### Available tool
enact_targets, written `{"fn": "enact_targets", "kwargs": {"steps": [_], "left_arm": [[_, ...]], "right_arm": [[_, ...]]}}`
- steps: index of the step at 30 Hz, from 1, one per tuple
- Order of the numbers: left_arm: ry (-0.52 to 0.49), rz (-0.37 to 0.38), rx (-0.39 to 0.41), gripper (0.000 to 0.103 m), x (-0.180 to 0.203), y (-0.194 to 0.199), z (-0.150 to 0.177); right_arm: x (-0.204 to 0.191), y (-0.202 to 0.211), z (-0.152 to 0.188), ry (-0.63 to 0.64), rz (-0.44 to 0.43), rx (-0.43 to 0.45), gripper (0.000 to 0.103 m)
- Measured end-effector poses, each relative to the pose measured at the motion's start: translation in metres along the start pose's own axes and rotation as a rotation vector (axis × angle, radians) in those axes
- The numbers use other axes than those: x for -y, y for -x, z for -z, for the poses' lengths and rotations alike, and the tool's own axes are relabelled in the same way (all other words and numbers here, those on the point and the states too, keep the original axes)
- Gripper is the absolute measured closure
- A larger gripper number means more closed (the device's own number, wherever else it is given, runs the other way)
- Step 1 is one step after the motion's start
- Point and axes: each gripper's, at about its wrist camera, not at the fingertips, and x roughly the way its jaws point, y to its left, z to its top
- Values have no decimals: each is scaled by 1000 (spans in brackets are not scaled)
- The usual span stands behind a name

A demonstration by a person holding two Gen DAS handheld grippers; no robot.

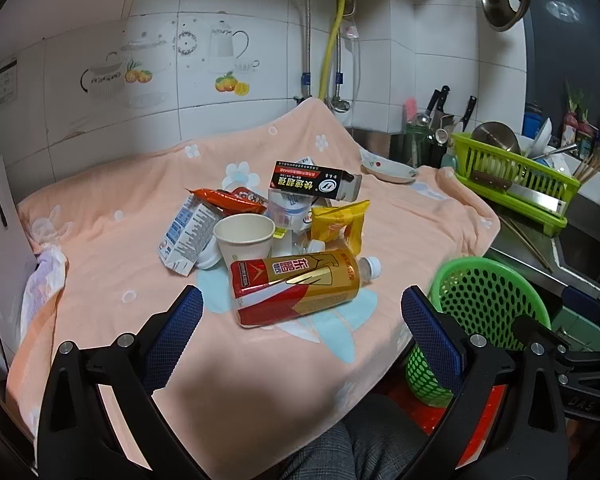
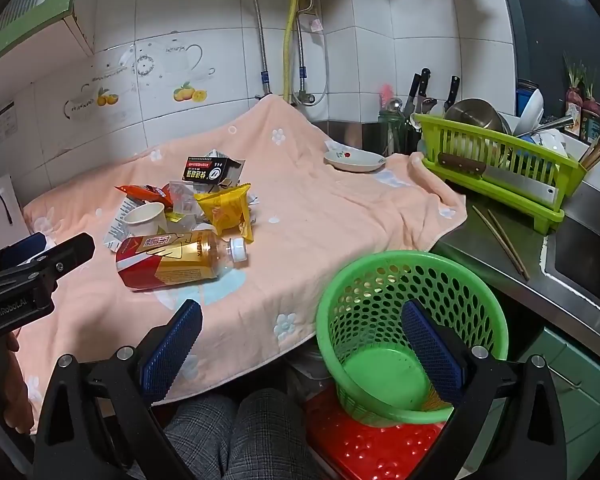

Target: Collect trash

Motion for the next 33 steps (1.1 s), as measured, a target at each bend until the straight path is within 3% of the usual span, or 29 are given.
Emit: {"fn": "enact_targets", "kwargs": {"steps": [33], "left_arm": [[-4,9,20,5,5,4,3]], "right_arm": [[-2,3,-2,-11,0,6,6]]}}
